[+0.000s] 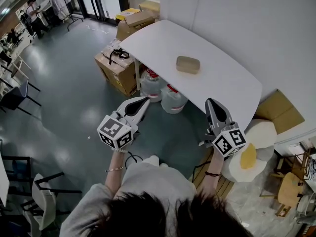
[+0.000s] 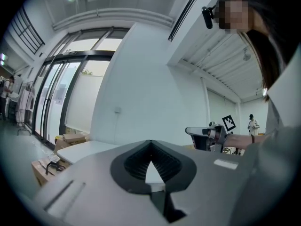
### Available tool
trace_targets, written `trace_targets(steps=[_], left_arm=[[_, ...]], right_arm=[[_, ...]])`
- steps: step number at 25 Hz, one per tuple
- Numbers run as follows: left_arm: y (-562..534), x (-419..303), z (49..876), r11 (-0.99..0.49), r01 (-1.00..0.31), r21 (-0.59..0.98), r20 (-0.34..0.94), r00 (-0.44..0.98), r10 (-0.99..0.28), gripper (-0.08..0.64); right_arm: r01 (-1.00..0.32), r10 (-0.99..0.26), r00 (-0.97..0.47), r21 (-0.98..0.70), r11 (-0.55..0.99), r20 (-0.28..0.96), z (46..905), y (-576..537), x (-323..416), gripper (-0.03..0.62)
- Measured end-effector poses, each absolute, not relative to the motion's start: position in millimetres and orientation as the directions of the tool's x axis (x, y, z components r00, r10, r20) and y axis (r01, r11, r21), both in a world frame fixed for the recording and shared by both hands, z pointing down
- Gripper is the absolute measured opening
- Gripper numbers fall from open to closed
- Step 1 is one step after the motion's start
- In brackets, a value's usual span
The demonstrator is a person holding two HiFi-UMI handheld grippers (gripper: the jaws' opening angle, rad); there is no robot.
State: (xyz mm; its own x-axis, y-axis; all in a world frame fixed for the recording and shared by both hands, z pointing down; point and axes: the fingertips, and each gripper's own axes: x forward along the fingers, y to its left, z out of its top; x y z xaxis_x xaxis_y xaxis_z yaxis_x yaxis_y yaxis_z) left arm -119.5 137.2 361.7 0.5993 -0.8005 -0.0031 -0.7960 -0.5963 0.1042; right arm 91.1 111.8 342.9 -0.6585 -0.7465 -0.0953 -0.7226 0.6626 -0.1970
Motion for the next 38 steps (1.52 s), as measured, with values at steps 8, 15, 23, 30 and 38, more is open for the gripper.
trace_targets(steps=[8,15,23,30,38], left_arm=[[115,-123,364,-0.596,-0.796,0.106,-0.001,0.599,-0.8,-0.009],[76,-119,367,-0.622,-0.774,0.115,-0.001,0.626,-0.78,-0.009],[25,-118,376,-0.657,-0.744,0.126,0.013,0.663,-0.748,-0.009],[-11,-116,383,-0.687,-0.713,0.143,0.019,0.696,-0.718,-0.009],[-37,-116,395,-0.705,-0.69,0.165,0.031,0.718,-0.695,-0.009]], right_arm=[[-0.717,-0.745,-0.661,-0.216,0.663,-0.092,347,88,86,0.012],[-0.732,-0.759,-0.648,-0.224,0.644,-0.063,354,54,85,0.012],[-0.748,-0.776,-0.629,-0.24,0.619,-0.04,366,11,81,0.012],[-0.768,-0.799,-0.601,-0.258,0.586,-0.026,373,-19,81,0.012],[-0.792,-0.822,-0.569,-0.263,0.551,-0.011,383,-40,78,0.012]])
